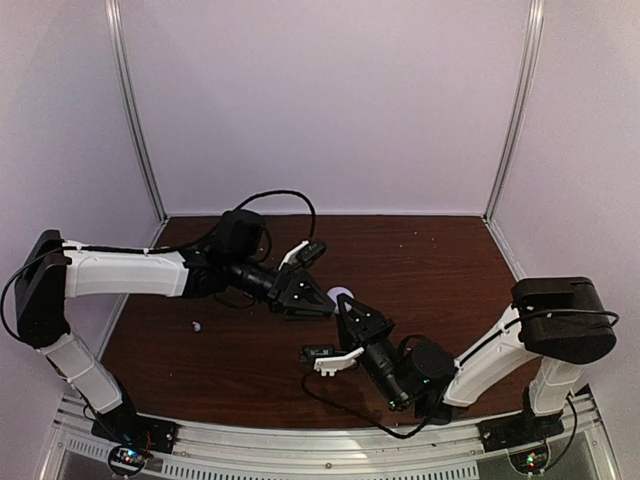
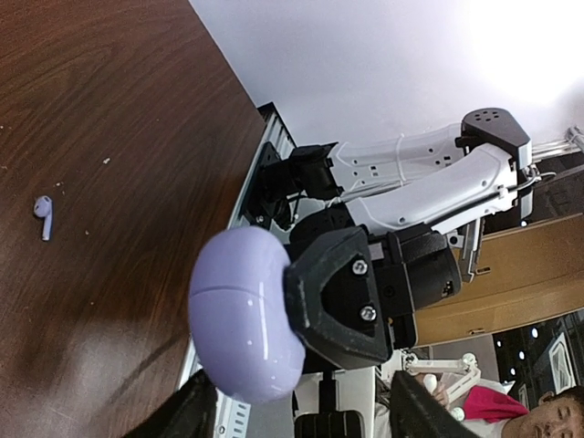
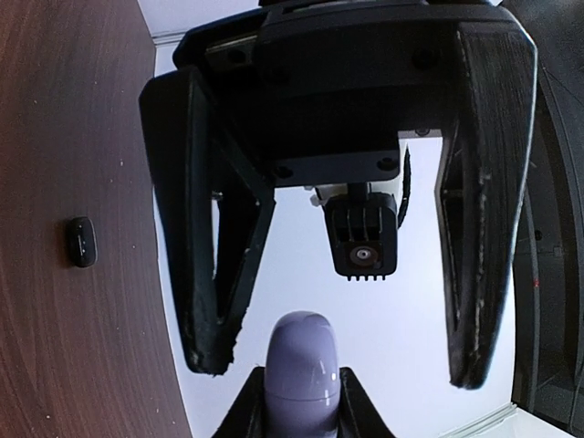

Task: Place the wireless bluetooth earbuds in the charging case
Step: Pass from the left arm to the right, then pass from the right arm to the left, then pass from the left arm to the right, then open the charging case at the center of the board.

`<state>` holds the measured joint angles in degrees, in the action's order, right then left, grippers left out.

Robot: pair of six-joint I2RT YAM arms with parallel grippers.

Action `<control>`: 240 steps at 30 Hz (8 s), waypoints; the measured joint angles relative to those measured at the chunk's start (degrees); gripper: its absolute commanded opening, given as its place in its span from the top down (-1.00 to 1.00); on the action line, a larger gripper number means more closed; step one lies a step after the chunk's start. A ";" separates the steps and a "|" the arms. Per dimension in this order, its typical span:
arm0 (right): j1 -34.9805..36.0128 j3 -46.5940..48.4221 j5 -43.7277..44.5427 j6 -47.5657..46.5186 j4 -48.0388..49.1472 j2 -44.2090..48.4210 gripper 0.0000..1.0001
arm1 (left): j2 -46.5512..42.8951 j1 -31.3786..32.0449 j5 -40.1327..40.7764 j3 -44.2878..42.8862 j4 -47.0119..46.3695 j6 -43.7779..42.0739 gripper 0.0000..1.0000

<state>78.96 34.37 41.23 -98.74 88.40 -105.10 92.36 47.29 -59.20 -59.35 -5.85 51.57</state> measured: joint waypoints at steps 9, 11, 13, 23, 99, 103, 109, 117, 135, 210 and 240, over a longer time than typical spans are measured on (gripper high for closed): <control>-0.26 -1.44 -1.44 11.13 -1.75 6.12 0.70 | -7.13 -8.31 3.96 1.31 0.83 -3.50 -0.95; -0.70 -1.53 -2.78 16.92 -5.25 9.97 0.70 | -9.75 -10.80 6.49 1.36 0.68 -4.81 -0.95; -1.49 -1.53 -4.81 23.19 -9.27 13.57 0.71 | -12.02 -12.02 9.68 1.57 -0.09 -6.51 -0.95; -11.63 -0.50 -24.63 56.83 -35.01 27.71 0.71 | -29.66 -12.04 29.64 16.52 -12.48 -16.33 -0.96; -26.69 4.72 -72.28 140.63 -33.79 25.79 0.16 | -13.70 19.54 65.55 2.99 -12.96 -87.03 0.24; -26.69 4.72 -72.04 140.43 -34.07 25.97 0.30 | -14.05 19.54 66.27 3.10 -13.44 -87.01 0.25; -26.69 4.70 -70.90 140.34 -34.40 26.69 0.38 | -14.36 19.54 66.90 3.10 -13.79 -87.01 0.28; -26.80 4.63 -69.68 140.34 -34.62 27.12 0.48 | -14.73 19.54 66.99 3.10 -13.77 -87.03 0.28; -27.36 4.63 -70.86 141.48 -33.51 26.58 0.42 | -14.71 19.54 66.97 3.10 -13.53 -87.12 0.29; -32.65 0.83 -82.38 113.22 -48.70 36.57 0.88 | -15.91 7.82 44.54 -2.91 -0.92 -53.53 -0.42; -32.33 1.81 -83.87 112.93 -49.44 35.43 0.97 | -8.02 9.25 36.33 -8.81 2.97 -55.95 -0.30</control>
<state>46.63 36.18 -42.63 14.20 38.96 -69.67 84.33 56.53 -22.87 -68.16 -2.87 -4.38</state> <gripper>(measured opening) 0.205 0.655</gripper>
